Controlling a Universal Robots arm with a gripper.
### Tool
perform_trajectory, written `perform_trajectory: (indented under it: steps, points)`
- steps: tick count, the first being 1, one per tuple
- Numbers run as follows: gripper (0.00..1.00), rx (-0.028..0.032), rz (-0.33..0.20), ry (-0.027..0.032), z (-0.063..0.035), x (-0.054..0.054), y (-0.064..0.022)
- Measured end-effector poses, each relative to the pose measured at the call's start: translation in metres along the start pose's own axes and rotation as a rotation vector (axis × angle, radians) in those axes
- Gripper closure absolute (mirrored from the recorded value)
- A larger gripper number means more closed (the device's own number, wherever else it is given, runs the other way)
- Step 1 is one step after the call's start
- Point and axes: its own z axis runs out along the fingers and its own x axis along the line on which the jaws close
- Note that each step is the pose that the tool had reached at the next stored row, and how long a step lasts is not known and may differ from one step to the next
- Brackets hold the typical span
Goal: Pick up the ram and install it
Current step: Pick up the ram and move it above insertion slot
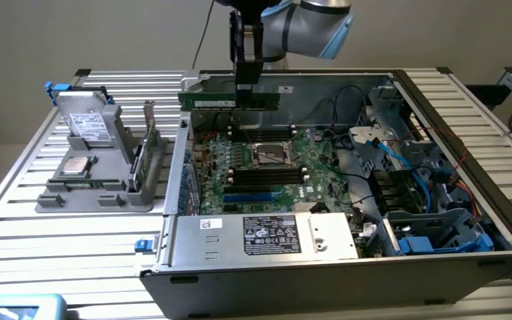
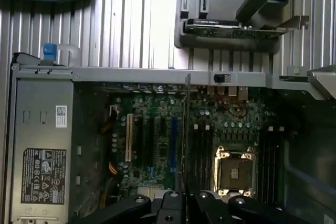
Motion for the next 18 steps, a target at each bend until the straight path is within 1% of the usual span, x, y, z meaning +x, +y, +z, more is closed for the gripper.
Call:
perform_trajectory:
  steps: [4,5,7,10,11,13,18]
  points:
    - [0.87,0.0225,0.000,0.0002,0.0003,-0.008,-0.0095]
    - [0.87,0.0270,0.000,0.0003,0.0003,-0.010,-0.0118]
    - [0.87,0.0322,0.000,0.0004,0.0007,-0.012,-0.0183]
    - [0.87,0.0352,0.000,0.0004,0.0014,-0.013,-0.0295]
    - [0.87,0.0352,0.000,0.0004,0.0015,-0.013,-0.0317]
    - [0.87,0.0353,0.000,0.0005,0.0017,-0.013,-0.0339]
    - [0.87,0.0341,0.000,0.0005,0.0017,-0.013,-0.0345]
